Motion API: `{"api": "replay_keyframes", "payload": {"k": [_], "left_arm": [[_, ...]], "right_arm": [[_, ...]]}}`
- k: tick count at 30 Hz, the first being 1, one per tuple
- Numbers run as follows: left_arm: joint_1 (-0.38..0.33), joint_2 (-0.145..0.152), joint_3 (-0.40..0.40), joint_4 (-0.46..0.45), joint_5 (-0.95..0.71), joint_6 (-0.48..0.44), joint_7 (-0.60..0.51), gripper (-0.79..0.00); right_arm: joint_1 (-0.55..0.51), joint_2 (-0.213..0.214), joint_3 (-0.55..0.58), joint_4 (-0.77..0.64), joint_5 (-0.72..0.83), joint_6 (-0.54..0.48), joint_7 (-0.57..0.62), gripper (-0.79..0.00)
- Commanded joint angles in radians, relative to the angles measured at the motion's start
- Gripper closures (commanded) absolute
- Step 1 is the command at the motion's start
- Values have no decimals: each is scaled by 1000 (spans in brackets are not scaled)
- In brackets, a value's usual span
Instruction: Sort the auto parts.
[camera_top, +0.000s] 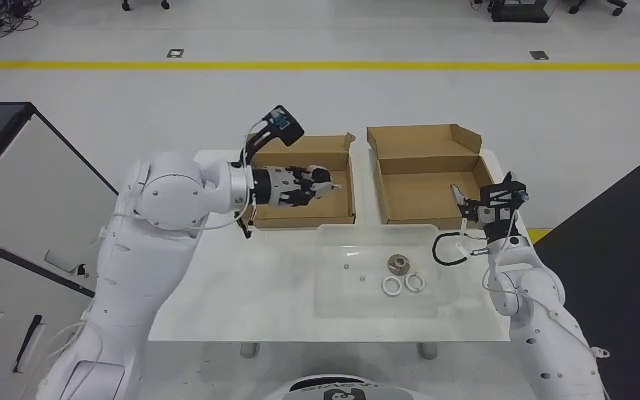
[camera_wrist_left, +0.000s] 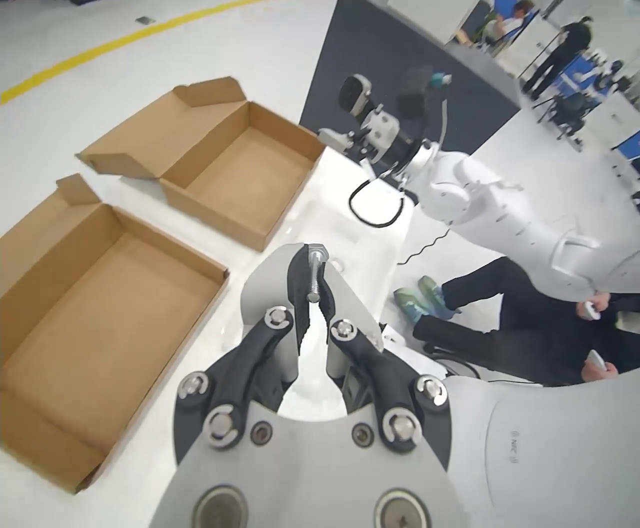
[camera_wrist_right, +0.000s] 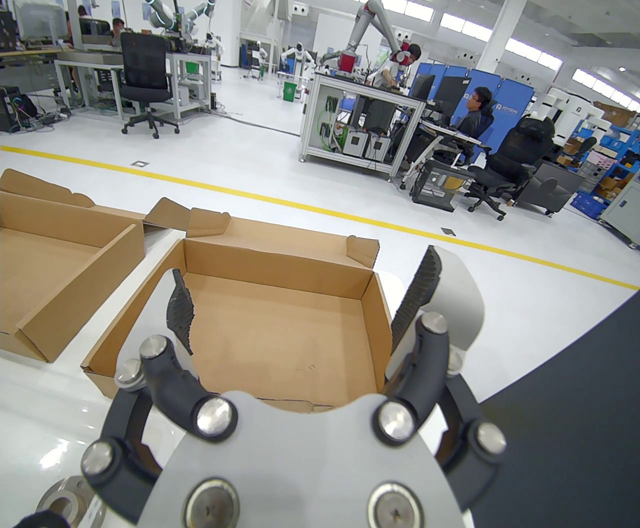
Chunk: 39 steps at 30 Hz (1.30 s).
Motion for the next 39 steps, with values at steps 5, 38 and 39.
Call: {"api": "replay_keyframes", "payload": {"k": [5,38,39], "left_arm": [[-113,0,78,104,97,-24,-83,0],[-590,-321,772,1164,219,-101,172,0],[-596,-333,779,1187,214,-107,177,0]], "right_arm": [[0,0,0,0,0,0,0,-785],[0,0,0,0,0,0,0,-785],[0,0,0,0,0,0,0,-785]]}}
